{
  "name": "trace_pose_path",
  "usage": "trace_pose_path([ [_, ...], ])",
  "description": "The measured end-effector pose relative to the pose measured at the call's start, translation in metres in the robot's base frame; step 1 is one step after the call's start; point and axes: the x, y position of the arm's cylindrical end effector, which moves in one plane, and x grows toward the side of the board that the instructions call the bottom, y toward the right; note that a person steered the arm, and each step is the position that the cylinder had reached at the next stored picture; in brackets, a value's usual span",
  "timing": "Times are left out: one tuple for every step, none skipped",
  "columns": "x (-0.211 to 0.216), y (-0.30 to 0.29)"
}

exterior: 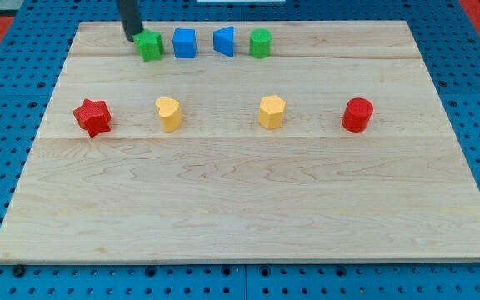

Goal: Push the blue blocks into the green circle

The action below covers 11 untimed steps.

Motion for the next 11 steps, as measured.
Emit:
trace_pose_path([
  [0.035, 0.001],
  [0.030, 0.018],
  [0.023, -0.020],
  [0.014, 0.038],
  [0.013, 0.070],
  [0.012, 0.056],
  [0.001, 0.040],
  [0.001, 0.080],
  [0.002, 0.110],
  [0.006, 0.110],
  [0.006, 0.110],
])
